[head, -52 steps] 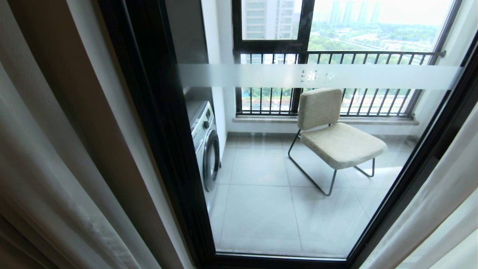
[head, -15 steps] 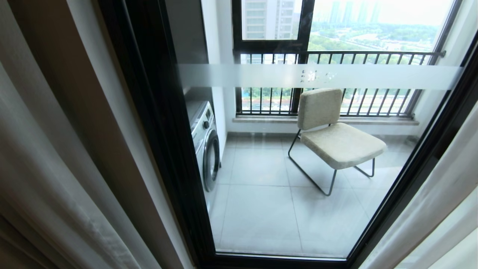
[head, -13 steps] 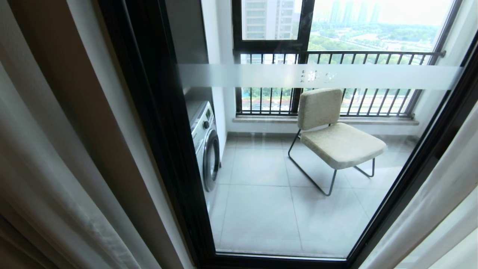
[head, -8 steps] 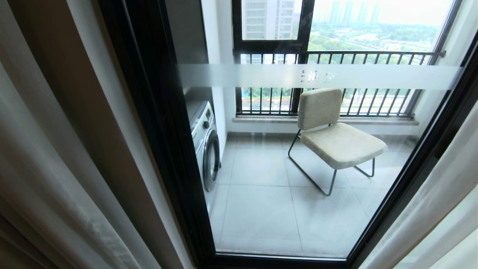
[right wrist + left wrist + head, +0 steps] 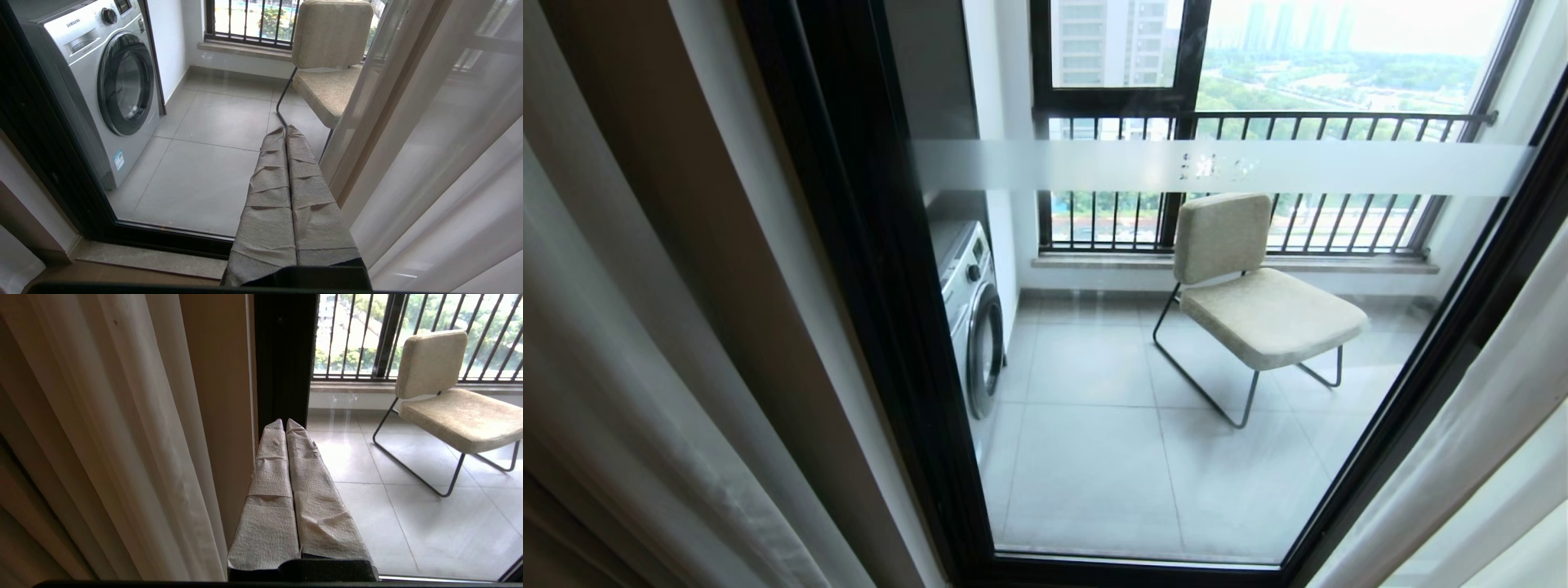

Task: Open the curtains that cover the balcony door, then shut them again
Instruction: Close the inner curtains on both sides

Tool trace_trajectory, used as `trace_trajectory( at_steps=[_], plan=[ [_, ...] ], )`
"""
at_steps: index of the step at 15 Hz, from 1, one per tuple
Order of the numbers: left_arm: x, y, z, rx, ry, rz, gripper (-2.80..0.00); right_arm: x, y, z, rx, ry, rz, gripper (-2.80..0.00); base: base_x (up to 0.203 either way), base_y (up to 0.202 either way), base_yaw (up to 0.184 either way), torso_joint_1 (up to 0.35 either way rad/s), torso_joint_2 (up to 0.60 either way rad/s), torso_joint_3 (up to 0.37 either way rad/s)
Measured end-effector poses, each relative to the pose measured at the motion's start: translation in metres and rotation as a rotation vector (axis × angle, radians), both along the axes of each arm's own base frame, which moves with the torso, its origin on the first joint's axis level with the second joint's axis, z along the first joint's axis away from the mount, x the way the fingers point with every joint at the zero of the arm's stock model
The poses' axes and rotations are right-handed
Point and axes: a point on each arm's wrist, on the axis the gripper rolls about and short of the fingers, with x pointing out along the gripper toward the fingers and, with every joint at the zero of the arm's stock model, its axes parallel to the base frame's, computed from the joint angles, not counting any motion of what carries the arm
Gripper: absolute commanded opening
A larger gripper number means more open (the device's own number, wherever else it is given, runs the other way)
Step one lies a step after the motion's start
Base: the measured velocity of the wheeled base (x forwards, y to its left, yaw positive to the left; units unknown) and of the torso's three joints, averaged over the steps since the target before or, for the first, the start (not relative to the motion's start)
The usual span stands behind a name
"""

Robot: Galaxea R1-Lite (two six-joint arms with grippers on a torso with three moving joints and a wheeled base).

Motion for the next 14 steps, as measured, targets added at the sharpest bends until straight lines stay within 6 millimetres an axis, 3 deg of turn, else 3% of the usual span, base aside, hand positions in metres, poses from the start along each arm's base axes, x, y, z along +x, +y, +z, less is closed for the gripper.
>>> trace_trajectory(
  at_steps=[6,10,14],
  plan=[
    [-0.012,0.0,0.052,0.039,-0.05,0.008,-2.8,0.0,0.0,0.0,-0.001,0.0,0.0,-2.8,0.0,0.0,0.0,0.0,0.0,0.0],
    [0.004,0.003,0.097,0.031,-0.008,0.115,-2.8,0.0,0.0,0.0,0.0,0.0,0.0,-2.8,0.0,0.0,0.0,0.0,0.0,0.0],
    [0.033,0.009,0.13,0.009,0.075,0.416,-2.8,0.0,0.0,0.0,0.0,0.0,0.0,-2.8,0.0,0.0,0.0,0.0,0.0,0.0]
  ],
)
